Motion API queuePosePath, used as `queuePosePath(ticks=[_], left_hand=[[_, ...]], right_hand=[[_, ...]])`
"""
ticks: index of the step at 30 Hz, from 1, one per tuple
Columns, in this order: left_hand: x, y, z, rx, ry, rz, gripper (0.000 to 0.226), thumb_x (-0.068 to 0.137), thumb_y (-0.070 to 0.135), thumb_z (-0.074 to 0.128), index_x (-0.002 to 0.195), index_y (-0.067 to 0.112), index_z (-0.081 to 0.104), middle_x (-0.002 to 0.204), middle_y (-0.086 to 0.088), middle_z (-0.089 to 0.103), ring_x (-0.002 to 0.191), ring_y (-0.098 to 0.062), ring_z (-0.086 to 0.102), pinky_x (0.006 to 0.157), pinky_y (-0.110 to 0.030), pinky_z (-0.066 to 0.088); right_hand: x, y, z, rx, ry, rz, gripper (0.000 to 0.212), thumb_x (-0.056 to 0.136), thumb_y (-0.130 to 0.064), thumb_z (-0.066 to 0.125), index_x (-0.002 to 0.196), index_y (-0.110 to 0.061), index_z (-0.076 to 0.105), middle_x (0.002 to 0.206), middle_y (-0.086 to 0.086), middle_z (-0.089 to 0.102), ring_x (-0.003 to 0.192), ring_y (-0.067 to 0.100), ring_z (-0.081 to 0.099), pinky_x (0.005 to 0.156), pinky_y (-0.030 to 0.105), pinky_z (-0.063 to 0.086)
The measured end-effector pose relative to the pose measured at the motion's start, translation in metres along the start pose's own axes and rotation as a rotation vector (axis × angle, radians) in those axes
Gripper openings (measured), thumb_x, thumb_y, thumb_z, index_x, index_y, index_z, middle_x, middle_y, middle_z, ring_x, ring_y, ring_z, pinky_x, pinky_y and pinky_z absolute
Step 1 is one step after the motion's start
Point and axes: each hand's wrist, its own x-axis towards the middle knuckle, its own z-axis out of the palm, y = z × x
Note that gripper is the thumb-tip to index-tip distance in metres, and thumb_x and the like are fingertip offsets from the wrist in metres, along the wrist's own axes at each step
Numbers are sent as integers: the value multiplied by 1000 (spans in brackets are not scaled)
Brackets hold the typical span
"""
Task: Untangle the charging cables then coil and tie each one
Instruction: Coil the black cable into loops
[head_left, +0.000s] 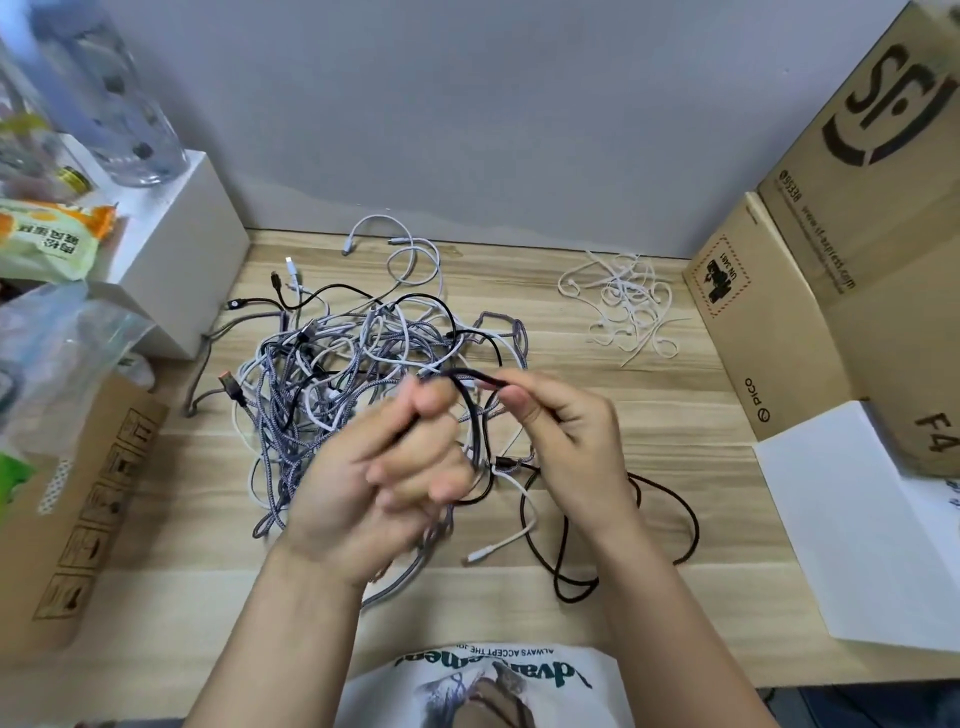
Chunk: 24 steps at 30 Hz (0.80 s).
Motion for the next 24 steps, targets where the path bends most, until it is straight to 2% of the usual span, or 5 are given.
queuePosePath(ticks=[10,13,17,21,24], left_hand=[[10,12,-19,-107,400,222,66,93,0,51,145,-6,11,61,-10,50,51,-21,48,85,-37,52],[17,-1,-30,95,578,298,40,72,-3,71,105,-13,52,84,-10,71,64,-12,67,73,-32,58],[21,-20,-21,568,696,164,8,98,8,33,97,10,41,99,-10,72,79,-18,72,68,-34,56],[16,-25,-19,1061,654,-50,23,100,6,36,110,11,57,97,-5,64,69,19,56,62,1,40],[15,-22,-24,1271,659,-80,18,97,16,49,91,33,48,88,18,55,81,6,52,75,-7,42]], right_hand=[[-19,-5,5,-611,-386,180,30,89,-49,41,110,-34,57,72,0,62,81,26,62,68,36,47],[-23,-18,5,-781,-426,87,29,91,-47,44,98,-28,65,79,1,68,80,25,62,59,32,40],[-25,-23,3,-1000,-327,-107,29,76,-48,47,66,-29,66,58,-9,63,52,18,60,42,21,31],[-23,-23,-5,-848,-313,-108,27,69,-51,52,68,-28,68,63,-12,64,54,12,60,45,21,39],[-21,-23,-7,-730,-253,-87,25,59,-48,68,66,-26,63,64,-13,62,55,4,53,47,22,36]])
